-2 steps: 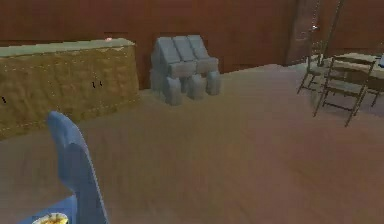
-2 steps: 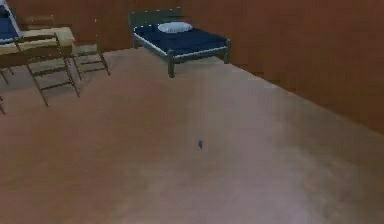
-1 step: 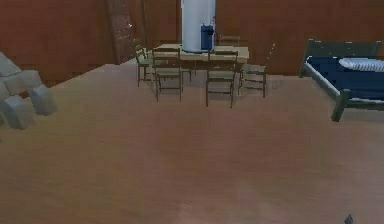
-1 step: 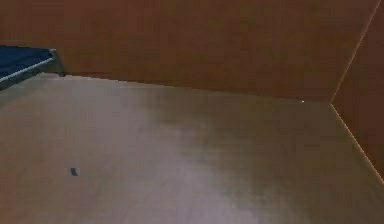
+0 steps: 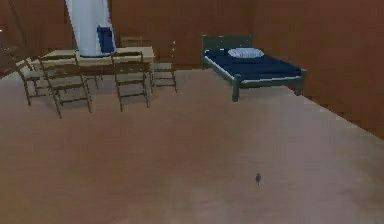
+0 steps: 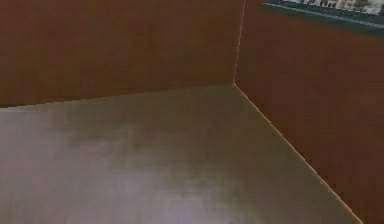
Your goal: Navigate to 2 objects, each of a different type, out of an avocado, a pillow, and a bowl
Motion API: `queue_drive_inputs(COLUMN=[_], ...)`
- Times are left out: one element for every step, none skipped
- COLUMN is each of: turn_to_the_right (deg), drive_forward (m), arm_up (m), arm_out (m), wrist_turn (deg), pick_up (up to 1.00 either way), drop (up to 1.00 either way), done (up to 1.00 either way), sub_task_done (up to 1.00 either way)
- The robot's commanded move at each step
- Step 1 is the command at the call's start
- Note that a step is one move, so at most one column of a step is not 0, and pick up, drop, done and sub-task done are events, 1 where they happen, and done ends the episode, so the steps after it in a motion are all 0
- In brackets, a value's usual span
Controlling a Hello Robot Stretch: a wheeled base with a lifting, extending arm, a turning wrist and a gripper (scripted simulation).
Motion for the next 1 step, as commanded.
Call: queue_drive_inputs(turn_to_the_right=[0.0], drive_forward=[1.0], arm_up=[0.0], arm_out=[0.0], wrist_turn=[0.0], pick_up=[0.0], drop=[0.0], done=[0.0], sub_task_done=[0.0])
